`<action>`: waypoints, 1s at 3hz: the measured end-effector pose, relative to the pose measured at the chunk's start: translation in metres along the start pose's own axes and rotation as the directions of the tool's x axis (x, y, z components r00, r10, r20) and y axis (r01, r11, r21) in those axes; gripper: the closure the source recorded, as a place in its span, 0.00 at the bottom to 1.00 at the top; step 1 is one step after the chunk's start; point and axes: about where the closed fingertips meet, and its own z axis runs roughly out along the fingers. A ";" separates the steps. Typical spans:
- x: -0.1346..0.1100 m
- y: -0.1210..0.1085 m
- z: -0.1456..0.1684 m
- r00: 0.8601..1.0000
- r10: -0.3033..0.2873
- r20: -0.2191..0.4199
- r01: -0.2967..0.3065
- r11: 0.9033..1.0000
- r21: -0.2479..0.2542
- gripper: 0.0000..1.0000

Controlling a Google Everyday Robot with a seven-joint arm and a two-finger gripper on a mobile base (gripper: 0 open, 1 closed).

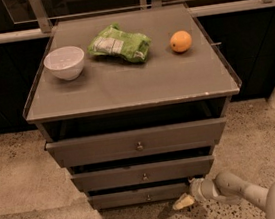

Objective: Open bottom drawer

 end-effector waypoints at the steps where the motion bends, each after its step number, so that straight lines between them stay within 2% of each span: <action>1: 0.004 0.003 0.006 1.000 0.009 -0.017 -0.010 1.000 -0.013 0.00; 2: 0.004 0.003 0.006 1.000 0.009 -0.017 -0.010 1.000 -0.013 0.00; 3: 0.016 0.029 0.004 0.996 -0.009 -0.087 0.002 0.997 -0.073 0.00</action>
Offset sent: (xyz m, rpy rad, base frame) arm 0.0018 0.0014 -0.0121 -0.0358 0.0305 0.0281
